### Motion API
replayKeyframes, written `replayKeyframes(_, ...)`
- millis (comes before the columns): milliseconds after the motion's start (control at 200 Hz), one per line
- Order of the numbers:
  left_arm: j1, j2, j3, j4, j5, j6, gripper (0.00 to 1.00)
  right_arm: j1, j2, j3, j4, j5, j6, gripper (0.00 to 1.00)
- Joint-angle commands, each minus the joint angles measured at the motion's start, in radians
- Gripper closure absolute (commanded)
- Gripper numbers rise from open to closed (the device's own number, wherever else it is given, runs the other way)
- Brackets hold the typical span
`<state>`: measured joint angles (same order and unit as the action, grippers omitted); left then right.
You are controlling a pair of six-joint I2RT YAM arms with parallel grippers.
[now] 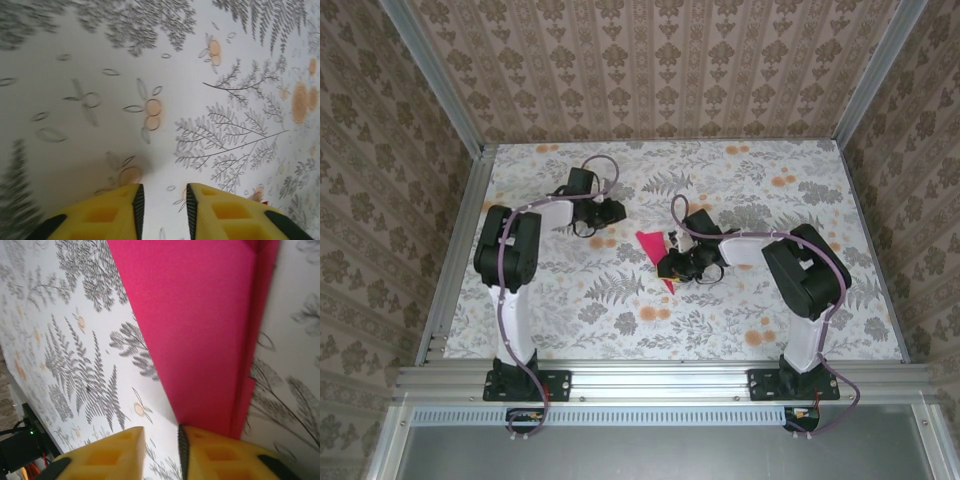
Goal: Fold a paper plane with a square sheet of paper (pick it up from the middle)
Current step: Fold the wing for the fifth time at the center of the table.
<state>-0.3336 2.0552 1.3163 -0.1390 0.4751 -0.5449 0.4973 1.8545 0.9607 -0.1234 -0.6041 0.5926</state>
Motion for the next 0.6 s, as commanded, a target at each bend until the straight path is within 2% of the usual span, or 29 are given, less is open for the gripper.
replayKeyframes(0, -0.014, -0.123, 0.017, -0.125, -0.088, 0.010, 0.63, -0.005, -0.072, 0.049, -0.111, 0.055, 0.030, 0.65)
replayKeyframes(160, -0.061, -0.241, -0.013, -0.246, -0.195, -0.015, 0.52, -0.008, -0.204, 0.095, -0.111, 0.101, 0.037, 0.51)
replayKeyframes(300, -0.116, -0.322, -0.043, -0.329, -0.278, -0.078, 0.42, -0.034, -0.327, 0.054, -0.153, 0.275, 0.016, 0.44)
replayKeyframes(405, -0.198, -0.349, -0.046, -0.389, -0.326, -0.139, 0.34, -0.079, -0.410, 0.004, -0.183, 0.393, 0.000, 0.40)
replayKeyframes(595, -0.320, -0.339, -0.052, -0.413, -0.325, -0.266, 0.31, -0.164, -0.490, -0.064, -0.220, 0.475, -0.036, 0.32)
